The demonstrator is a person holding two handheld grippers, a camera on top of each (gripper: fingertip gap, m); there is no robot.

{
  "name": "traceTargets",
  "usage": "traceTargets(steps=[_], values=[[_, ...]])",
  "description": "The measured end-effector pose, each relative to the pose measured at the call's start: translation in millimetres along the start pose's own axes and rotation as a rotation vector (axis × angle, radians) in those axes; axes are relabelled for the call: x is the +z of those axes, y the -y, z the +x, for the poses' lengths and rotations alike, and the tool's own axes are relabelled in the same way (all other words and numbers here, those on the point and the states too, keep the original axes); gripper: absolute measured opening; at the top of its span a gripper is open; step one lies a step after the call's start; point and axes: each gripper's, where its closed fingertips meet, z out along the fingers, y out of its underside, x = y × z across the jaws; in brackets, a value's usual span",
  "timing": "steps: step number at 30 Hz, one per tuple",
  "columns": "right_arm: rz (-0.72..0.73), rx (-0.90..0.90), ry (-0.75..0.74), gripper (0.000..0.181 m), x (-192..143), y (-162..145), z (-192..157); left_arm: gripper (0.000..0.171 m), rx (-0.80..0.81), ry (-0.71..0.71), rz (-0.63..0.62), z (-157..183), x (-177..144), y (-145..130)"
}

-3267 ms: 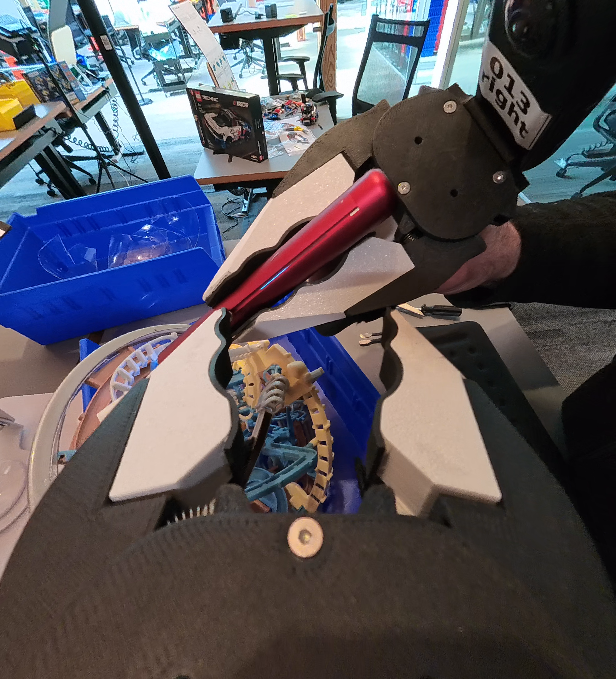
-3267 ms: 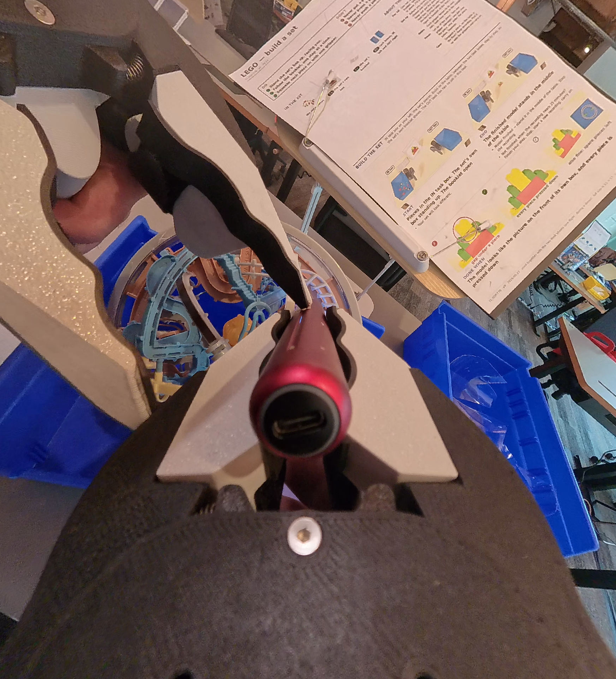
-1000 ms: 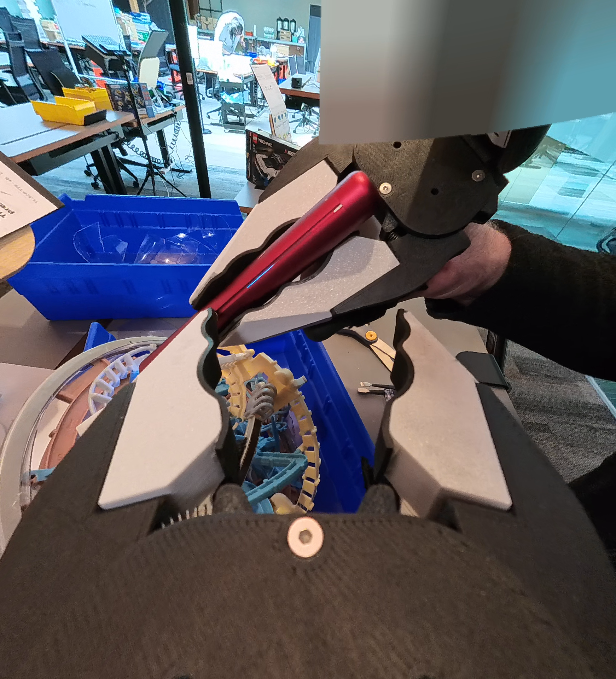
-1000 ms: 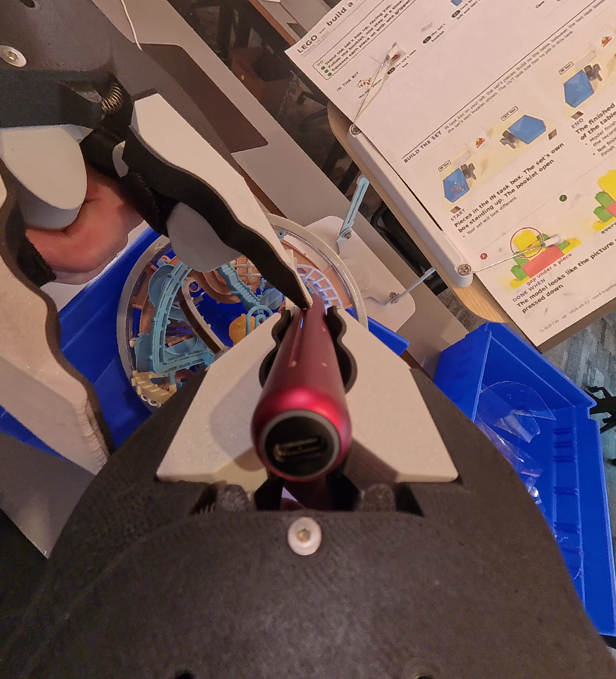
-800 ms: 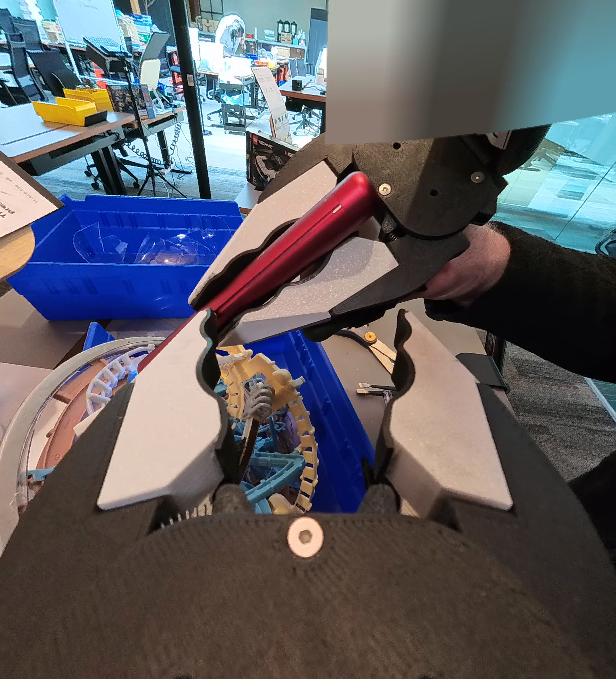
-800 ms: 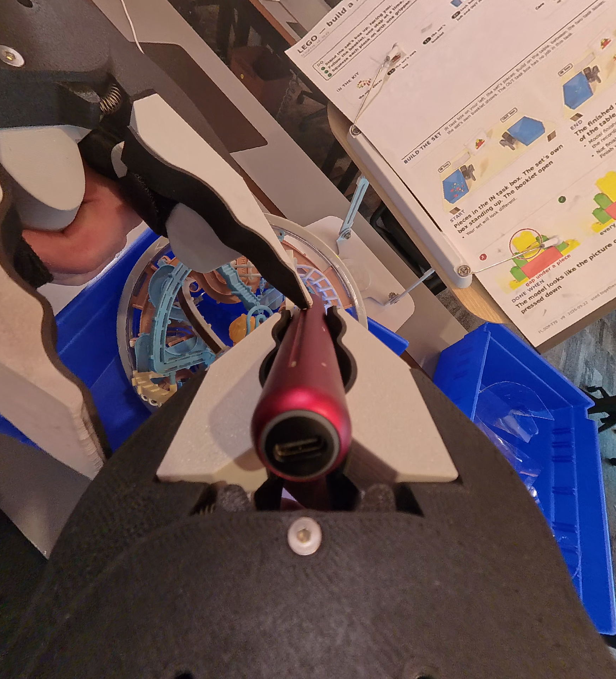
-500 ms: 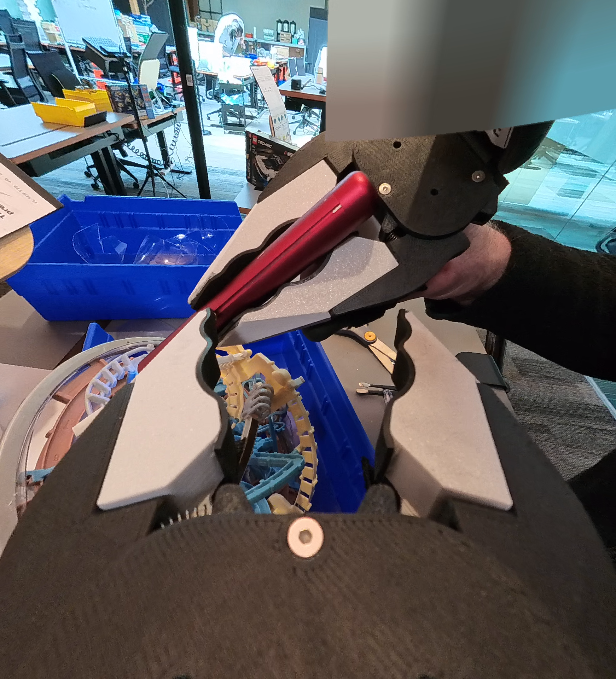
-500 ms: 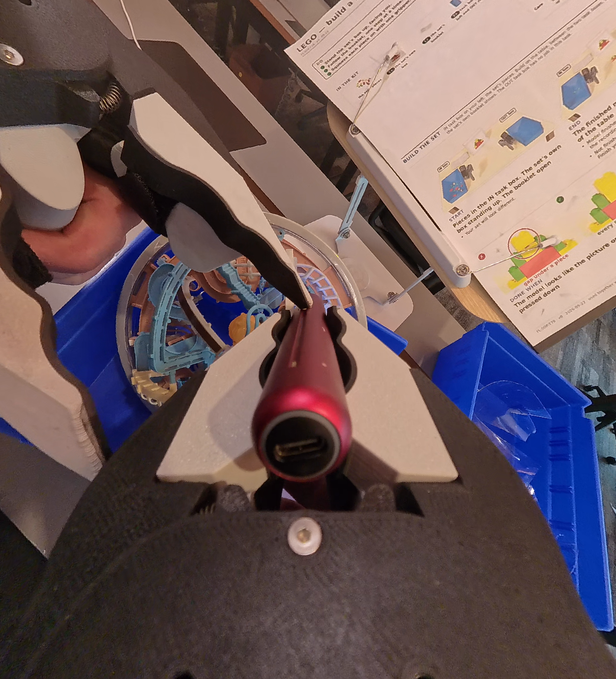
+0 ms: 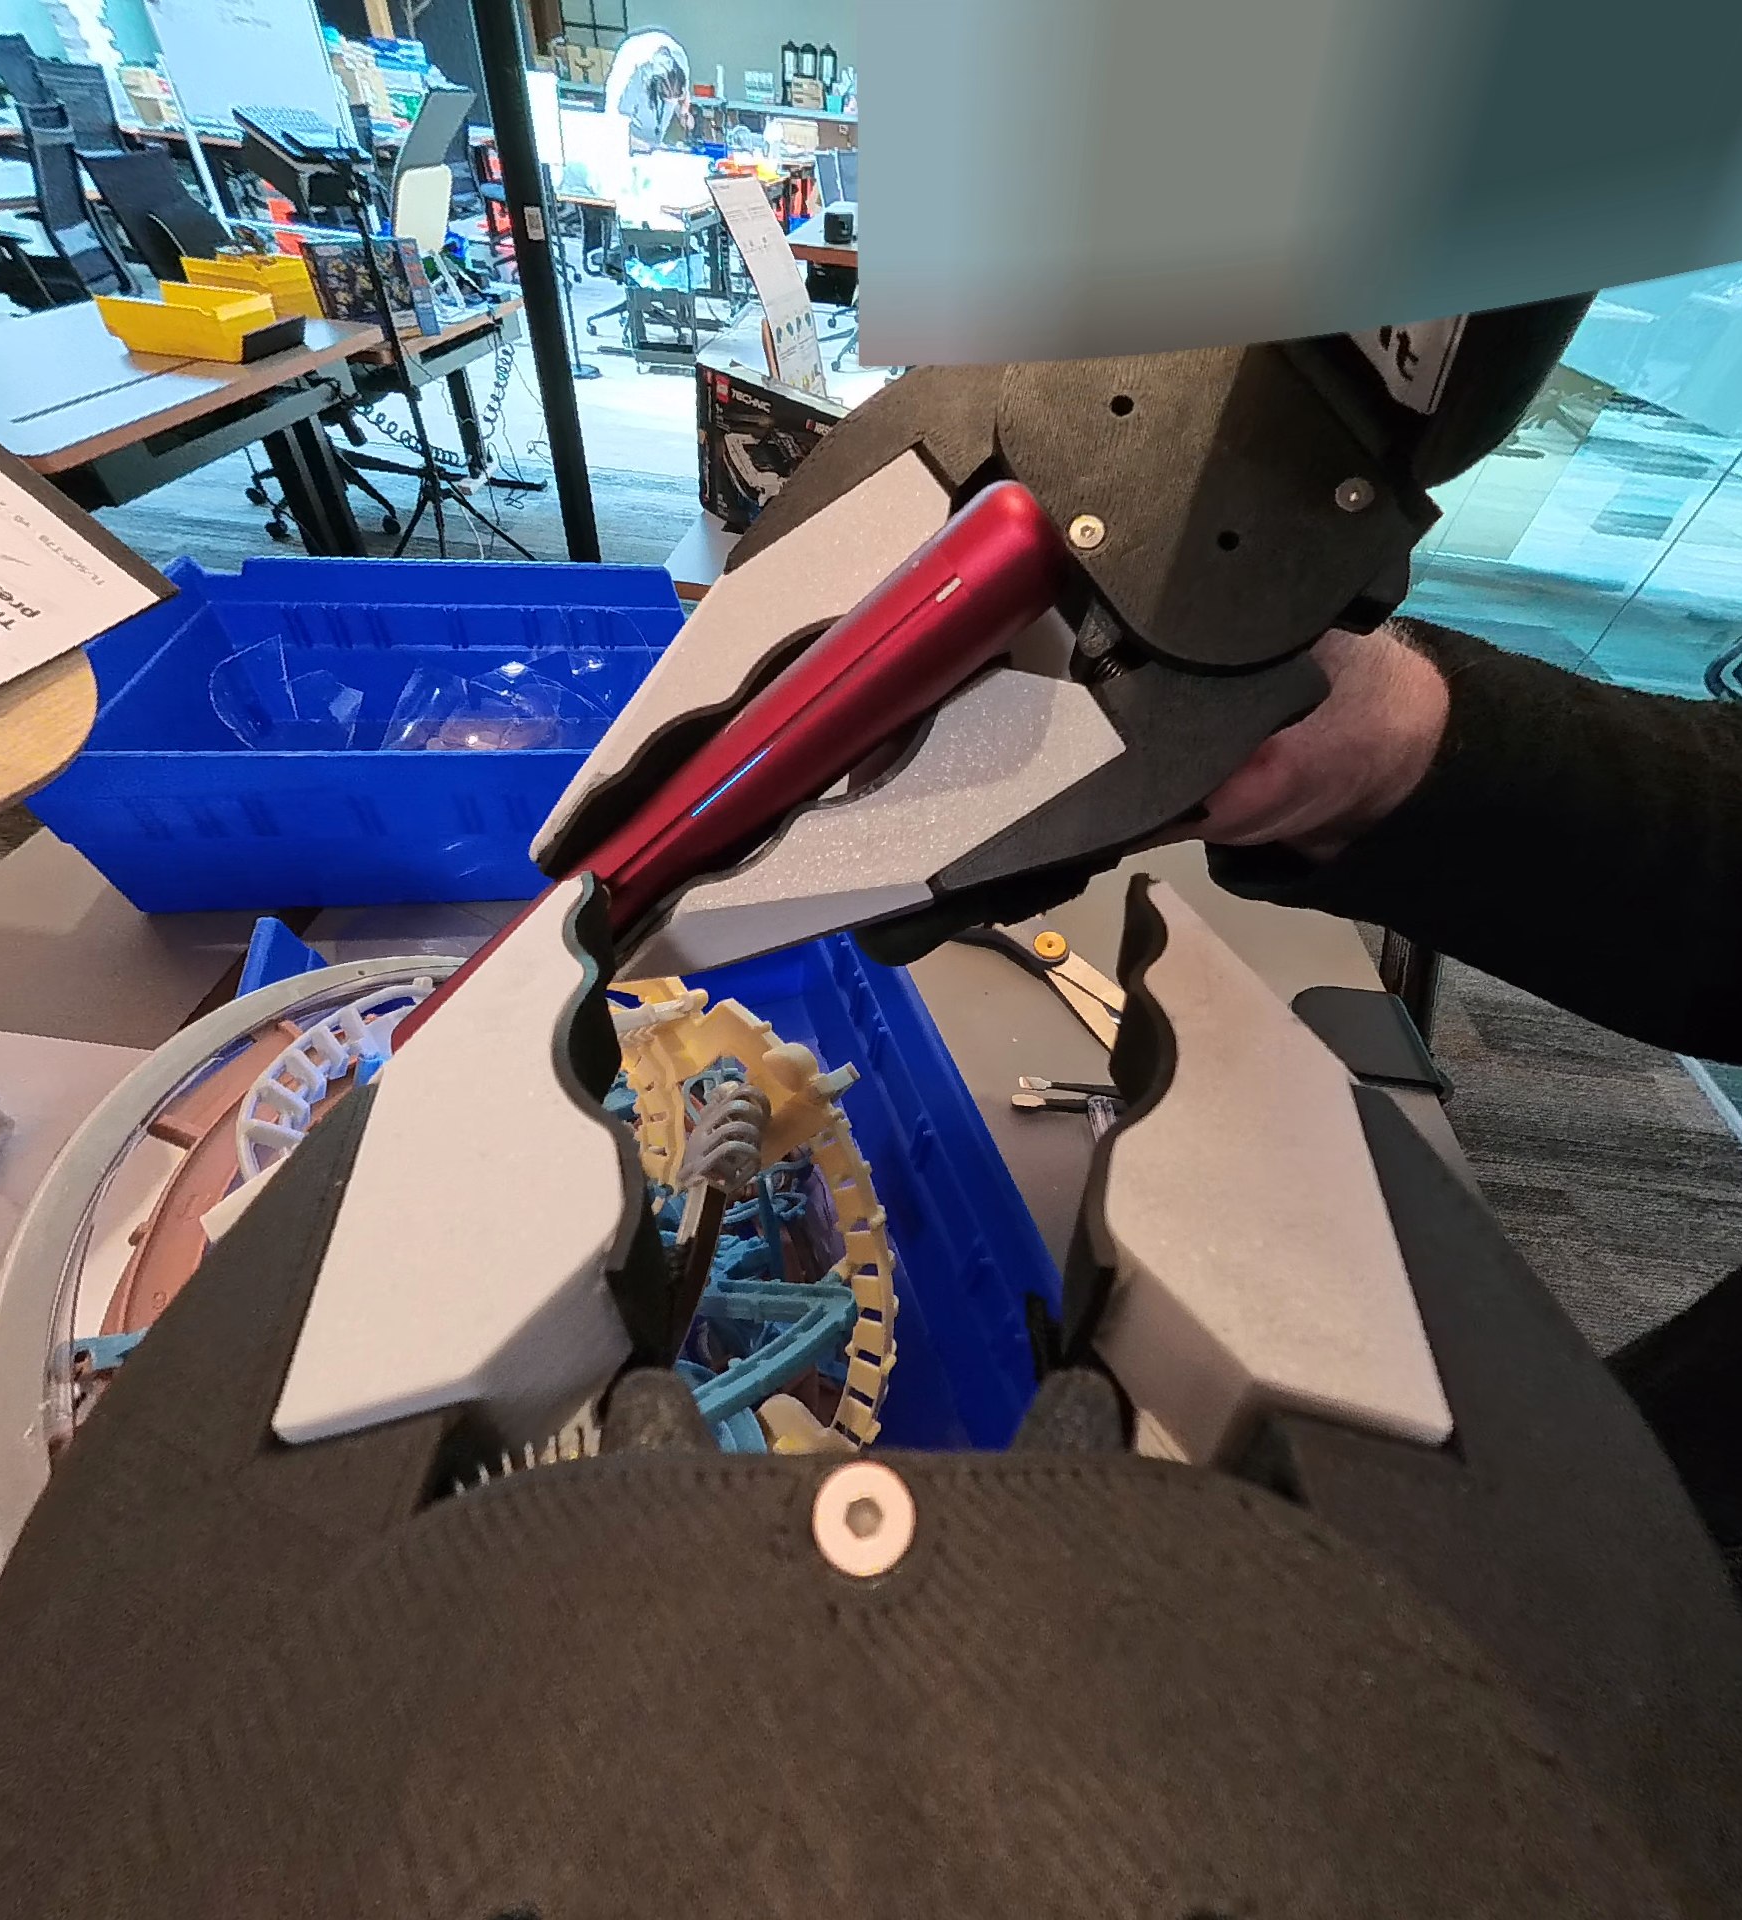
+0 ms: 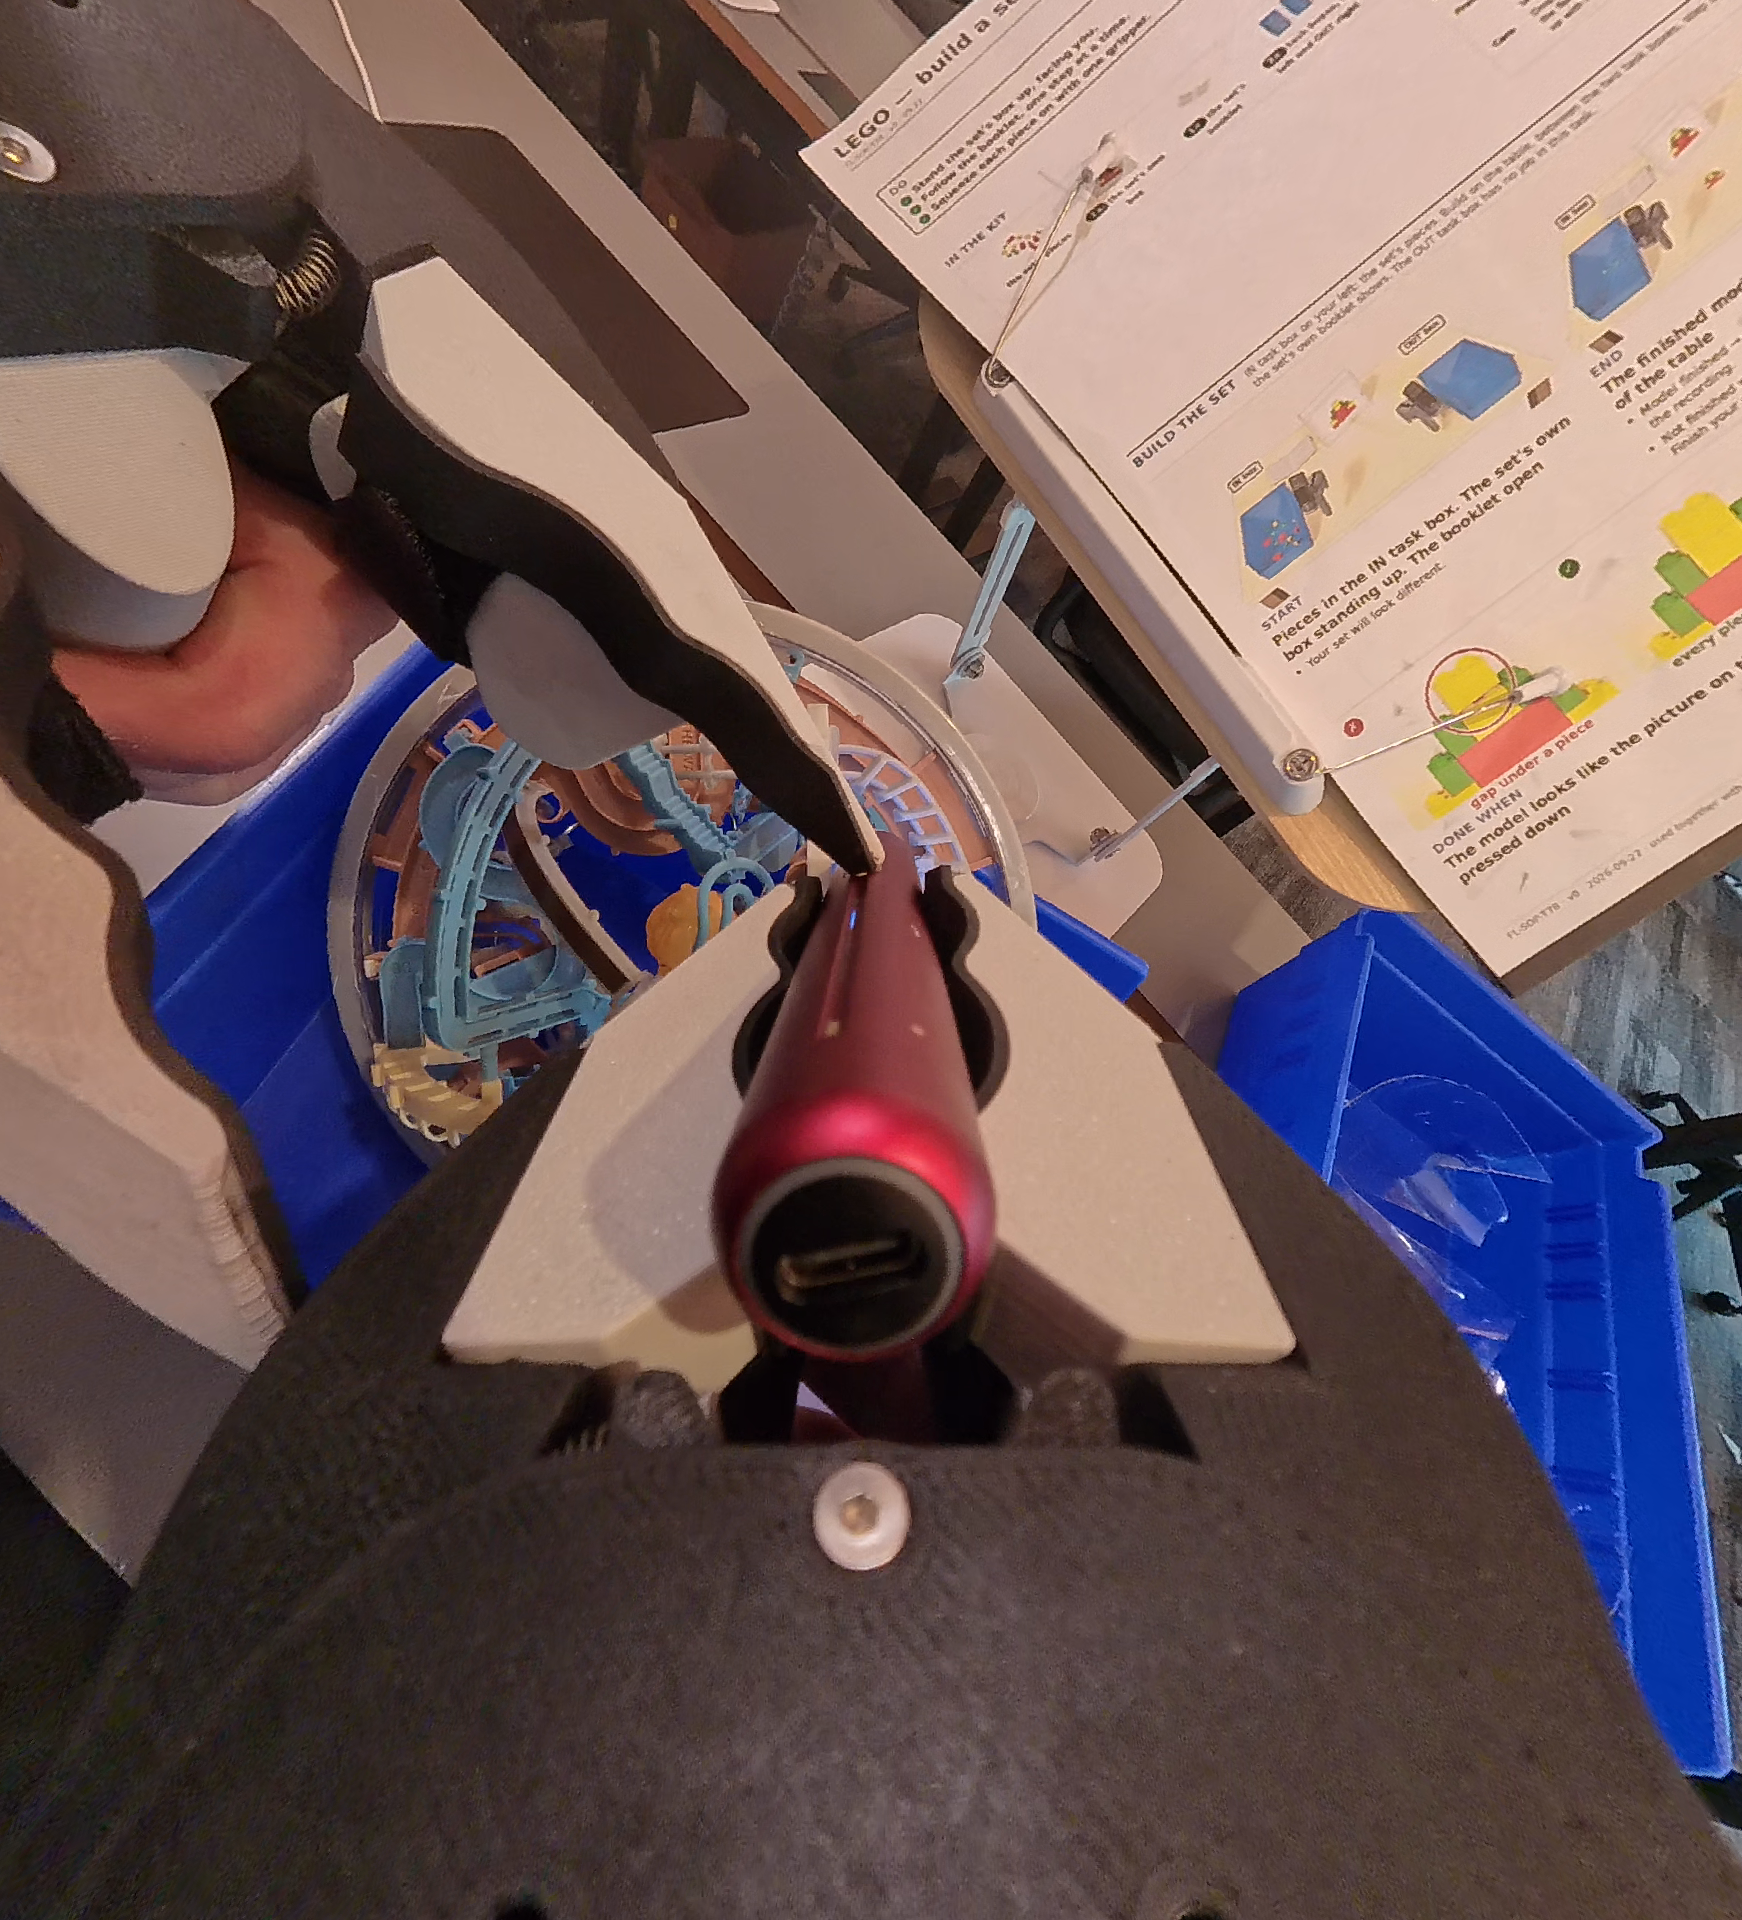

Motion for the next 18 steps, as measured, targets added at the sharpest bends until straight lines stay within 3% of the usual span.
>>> traceTargets(steps=[18], values=[[0.048,-0.016,-0.056,0.020,-9.7,5.2,-2.0,0.099,0.058,0.018,0.003,10.4,0.0,3.0]])
